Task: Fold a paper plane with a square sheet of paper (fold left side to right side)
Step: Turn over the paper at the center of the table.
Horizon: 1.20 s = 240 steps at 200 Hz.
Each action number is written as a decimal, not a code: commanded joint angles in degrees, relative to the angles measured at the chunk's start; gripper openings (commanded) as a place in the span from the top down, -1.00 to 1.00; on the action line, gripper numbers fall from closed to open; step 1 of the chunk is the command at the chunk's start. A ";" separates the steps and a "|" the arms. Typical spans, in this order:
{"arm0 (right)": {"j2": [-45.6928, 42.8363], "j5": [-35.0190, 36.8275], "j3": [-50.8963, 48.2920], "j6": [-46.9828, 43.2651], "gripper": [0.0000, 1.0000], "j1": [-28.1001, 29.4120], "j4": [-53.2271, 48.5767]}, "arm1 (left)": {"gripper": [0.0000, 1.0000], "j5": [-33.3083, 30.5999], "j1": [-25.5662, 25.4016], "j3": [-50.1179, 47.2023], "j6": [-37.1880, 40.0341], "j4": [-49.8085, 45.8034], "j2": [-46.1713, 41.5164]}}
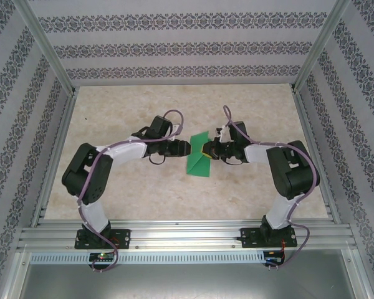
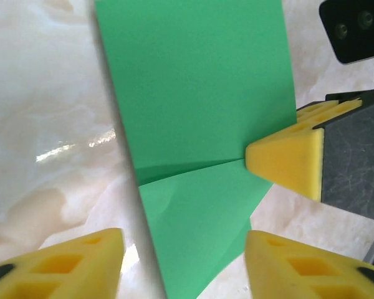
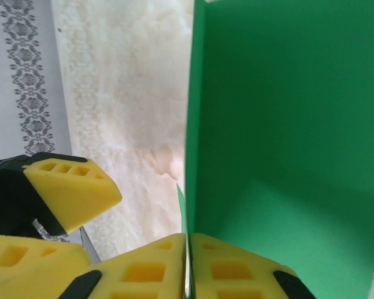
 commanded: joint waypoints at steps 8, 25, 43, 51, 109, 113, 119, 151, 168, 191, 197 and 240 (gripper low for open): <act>-7.49 -0.30 1.45 -2.30 0.88 0.09 0.18 | -0.32 -0.98 1.99 -2.65 -1.67 0.81 -8.41; -11.02 -1.46 2.42 -2.75 0.92 -0.58 -0.88 | -0.44 -1.11 2.32 -3.32 -2.29 0.14 -12.54; -14.67 -3.47 3.84 -2.71 0.92 -1.52 -1.52 | -0.63 -0.57 2.35 -3.52 -3.47 0.47 -17.02; -16.28 -4.33 4.40 -2.48 0.92 -1.93 -1.53 | -0.74 -0.32 2.36 -3.44 -4.16 1.01 -19.04; -24.27 -10.32 11.97 0.17 0.90 -3.00 -1.02 | -1.00 11.52 2.66 -0.80 -13.89 13.42 -23.67; -24.61 -10.62 12.57 0.47 0.90 -2.91 -0.99 | -0.99 12.41 2.66 -0.79 -14.85 14.64 -23.42; -24.96 -11.08 13.21 0.85 0.89 -2.88 -0.84 | -1.00 13.49 2.61 -0.78 -16.17 16.67 -23.21; -26.02 -12.62 15.75 2.70 0.89 -1.97 -0.07 | -0.98 18.83 2.32 -1.68 -22.40 27.38 -21.10; -26.08 -12.99 16.06 3.58 0.87 -1.43 0.93 | -0.86 21.27 2.02 -2.50 -25.44 33.30 -20.12; -26.00 -12.90 15.58 5.15 0.86 -1.30 2.80 | -0.65 22.17 1.44 -2.46 -25.53 33.76 -19.22; -25.97 -12.95 15.46 5.41 0.86 -1.35 3.19 | -0.58 22.48 1.22 -2.55 -25.72 34.10 -19.16; -25.91 -12.84 15.09 6.76 0.82 -1.34 4.97 | 0.05 23.17 0.82 -2.63 -26.18 34.44 -18.52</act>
